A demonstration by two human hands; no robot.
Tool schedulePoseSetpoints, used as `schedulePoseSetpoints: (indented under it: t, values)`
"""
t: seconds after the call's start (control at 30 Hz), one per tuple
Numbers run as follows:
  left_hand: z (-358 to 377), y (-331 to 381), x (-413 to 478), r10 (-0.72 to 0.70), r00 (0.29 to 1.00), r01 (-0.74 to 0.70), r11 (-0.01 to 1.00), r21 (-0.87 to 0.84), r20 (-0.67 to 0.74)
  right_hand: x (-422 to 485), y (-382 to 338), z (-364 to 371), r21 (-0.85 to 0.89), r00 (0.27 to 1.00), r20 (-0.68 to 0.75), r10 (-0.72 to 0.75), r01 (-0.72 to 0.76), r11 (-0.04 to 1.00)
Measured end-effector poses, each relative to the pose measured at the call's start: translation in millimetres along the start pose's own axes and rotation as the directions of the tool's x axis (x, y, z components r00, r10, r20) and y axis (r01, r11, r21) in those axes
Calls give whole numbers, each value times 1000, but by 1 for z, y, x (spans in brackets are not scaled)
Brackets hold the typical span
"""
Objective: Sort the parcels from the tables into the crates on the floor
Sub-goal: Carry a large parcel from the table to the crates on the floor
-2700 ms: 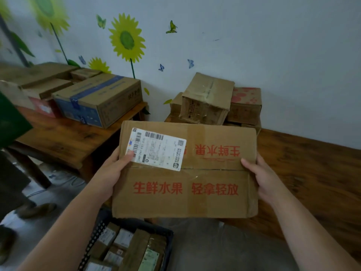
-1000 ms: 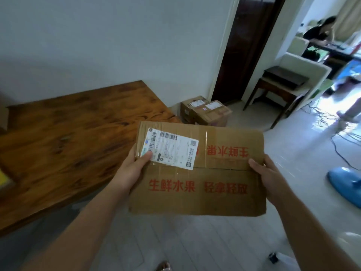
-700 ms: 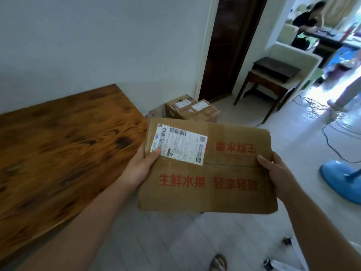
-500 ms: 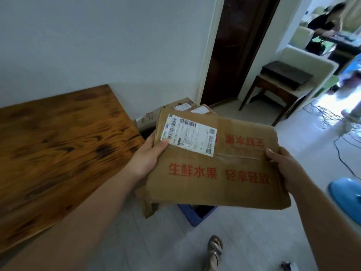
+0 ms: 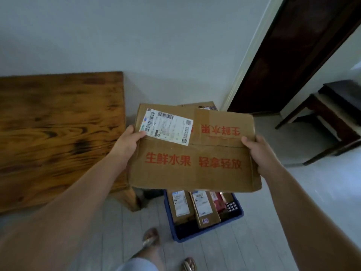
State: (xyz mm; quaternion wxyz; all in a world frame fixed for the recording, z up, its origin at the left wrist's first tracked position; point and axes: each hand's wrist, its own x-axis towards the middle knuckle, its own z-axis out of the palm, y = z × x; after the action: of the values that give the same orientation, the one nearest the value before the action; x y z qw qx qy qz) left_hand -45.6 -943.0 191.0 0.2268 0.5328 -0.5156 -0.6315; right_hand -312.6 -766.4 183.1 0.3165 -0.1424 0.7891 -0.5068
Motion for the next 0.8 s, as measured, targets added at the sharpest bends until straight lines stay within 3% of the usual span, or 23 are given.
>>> schedulePoseSetpoints:
  t: [0.23,0.47,0.8]
  values:
    - [-5,7,69,-13,985,23,998,59,-171,92,-27,51,-96,993,111,-25,36,995]
    - [-27,17,146,-45,977,82,981,173,-210,169,-47,112,-201,985,162,56,-23,979]
    - [-22,2,185,-14,954,124,928,352,-298,222,-34,146,-314,954,247,171,-88,945]
